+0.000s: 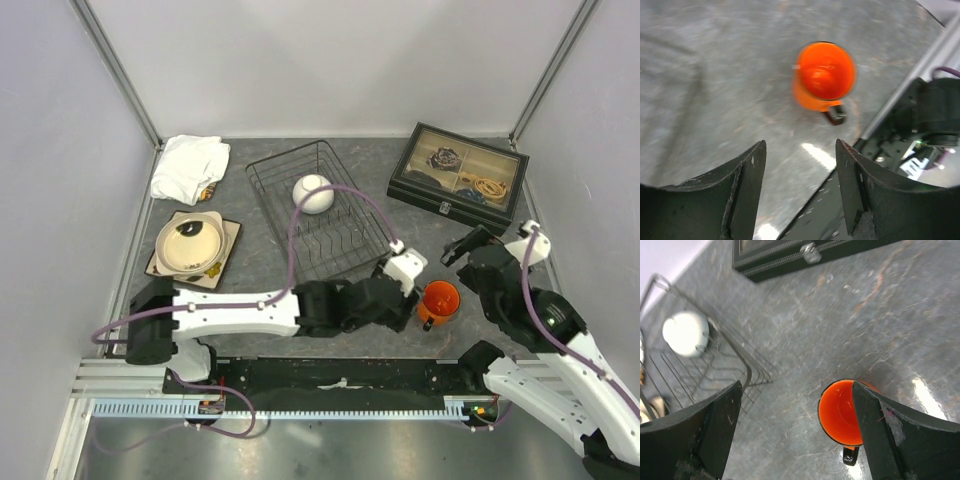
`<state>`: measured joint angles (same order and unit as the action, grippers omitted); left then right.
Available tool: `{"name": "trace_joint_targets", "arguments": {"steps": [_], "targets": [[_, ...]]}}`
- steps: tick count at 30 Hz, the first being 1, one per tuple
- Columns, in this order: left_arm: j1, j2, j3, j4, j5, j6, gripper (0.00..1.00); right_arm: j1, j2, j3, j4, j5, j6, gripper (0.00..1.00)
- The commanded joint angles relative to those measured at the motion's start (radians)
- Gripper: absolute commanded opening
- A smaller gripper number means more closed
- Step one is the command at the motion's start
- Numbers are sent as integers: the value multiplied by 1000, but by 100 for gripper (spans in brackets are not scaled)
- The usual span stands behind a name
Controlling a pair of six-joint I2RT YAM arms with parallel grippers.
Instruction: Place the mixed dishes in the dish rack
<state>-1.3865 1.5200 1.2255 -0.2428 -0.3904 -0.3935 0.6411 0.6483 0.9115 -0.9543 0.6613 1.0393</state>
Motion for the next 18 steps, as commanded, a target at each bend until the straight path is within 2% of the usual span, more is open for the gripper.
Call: {"name": "trace_joint_targets", "arguments": {"steps": [1, 11, 18], "targets": [[-69, 104, 46, 154, -2, 47, 65, -3, -59, 64, -124, 135, 125, 98], [-147, 314, 161, 180, -59, 67, 65, -4, -65, 147, -172, 169, 113, 98], [-147, 391, 190, 181, -191, 50, 65, -3, -87, 178, -199, 185, 97, 98]]}}
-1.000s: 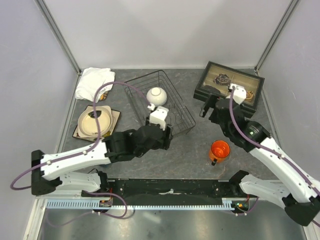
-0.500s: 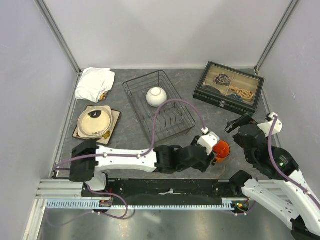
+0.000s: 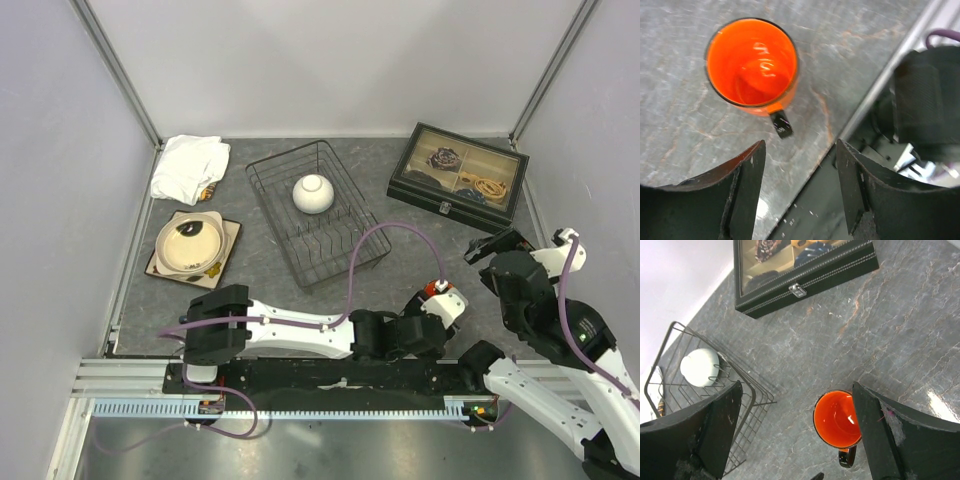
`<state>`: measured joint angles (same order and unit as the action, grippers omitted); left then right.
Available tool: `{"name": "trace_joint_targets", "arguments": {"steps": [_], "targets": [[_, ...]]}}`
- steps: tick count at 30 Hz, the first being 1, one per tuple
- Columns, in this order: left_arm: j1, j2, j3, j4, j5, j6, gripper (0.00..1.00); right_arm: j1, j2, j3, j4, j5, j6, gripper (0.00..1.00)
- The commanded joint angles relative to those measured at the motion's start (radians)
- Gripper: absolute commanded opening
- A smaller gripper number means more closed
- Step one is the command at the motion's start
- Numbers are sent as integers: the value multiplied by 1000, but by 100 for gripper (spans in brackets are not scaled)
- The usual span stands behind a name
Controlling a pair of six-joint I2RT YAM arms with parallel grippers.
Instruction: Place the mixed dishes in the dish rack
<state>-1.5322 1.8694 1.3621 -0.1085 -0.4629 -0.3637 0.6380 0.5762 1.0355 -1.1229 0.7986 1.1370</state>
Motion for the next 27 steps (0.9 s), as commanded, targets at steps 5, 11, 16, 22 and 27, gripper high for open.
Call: {"name": "trace_joint_targets", "arguments": {"steps": [5, 11, 16, 22, 27], "targets": [[0, 102, 94, 26, -180, 0, 65, 2, -24, 69, -46, 59, -3, 98], [0, 160, 124, -5, -204, -34, 65, 2, -21, 69, -51, 54, -2, 98], [1, 181, 124, -10, -232, -43, 59, 2, -21, 69, -49, 56, -5, 98], [6, 203, 126, -11, -243, -53, 53, 0, -29, 69, -49, 57, -13, 98], [10, 215, 132, -11, -231, -64, 50, 3, -30, 66, -48, 57, -19, 98]]}}
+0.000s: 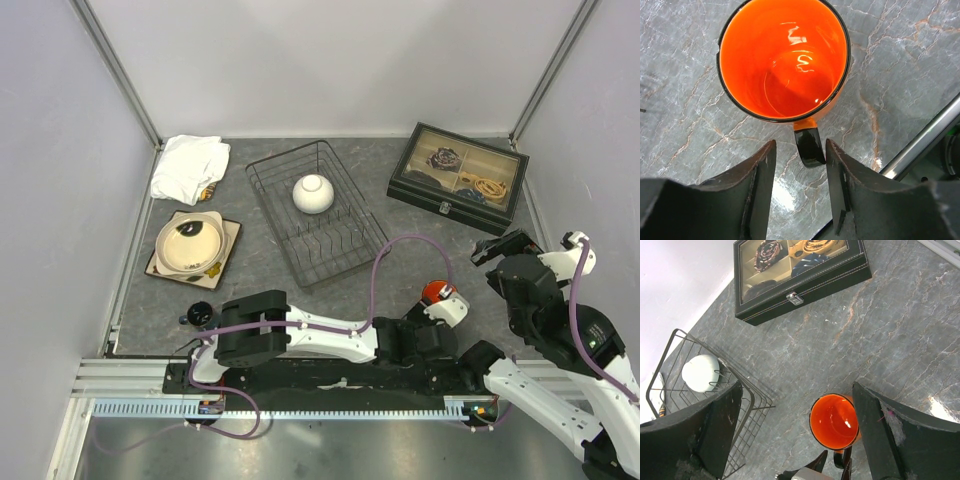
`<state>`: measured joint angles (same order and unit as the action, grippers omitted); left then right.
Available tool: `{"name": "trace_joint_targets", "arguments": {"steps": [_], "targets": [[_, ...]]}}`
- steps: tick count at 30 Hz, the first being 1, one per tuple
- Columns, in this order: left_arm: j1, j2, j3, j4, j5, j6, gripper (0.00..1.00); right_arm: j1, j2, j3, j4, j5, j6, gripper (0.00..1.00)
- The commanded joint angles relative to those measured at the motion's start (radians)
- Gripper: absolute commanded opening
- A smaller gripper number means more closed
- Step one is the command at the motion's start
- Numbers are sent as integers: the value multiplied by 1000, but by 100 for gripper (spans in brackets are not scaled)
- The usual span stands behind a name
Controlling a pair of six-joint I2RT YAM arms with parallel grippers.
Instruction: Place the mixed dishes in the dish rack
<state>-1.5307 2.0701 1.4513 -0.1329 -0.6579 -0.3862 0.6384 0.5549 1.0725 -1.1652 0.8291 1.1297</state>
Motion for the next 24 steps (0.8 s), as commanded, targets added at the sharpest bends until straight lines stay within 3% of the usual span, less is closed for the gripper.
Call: {"name": "trace_joint_targets", "arguments": {"steps": [1, 9, 12, 18, 24], "targets": [[9, 13, 44, 13, -36, -43, 50, 3, -7, 32, -5, 25, -11, 98], [15, 24, 58, 22, -14, -54, 48, 3, -16, 26, -4, 22, -10, 98], [15, 30, 58, 21, -12, -54, 43, 1, -18, 24, -4, 19, -8, 98], [18, 16, 60, 15, -12, -60, 27, 3, -16, 26, -4, 22, -13, 98], [20, 8, 55, 10, -3, -59, 3, 3, -16, 23, -5, 24, -11, 98]]}}
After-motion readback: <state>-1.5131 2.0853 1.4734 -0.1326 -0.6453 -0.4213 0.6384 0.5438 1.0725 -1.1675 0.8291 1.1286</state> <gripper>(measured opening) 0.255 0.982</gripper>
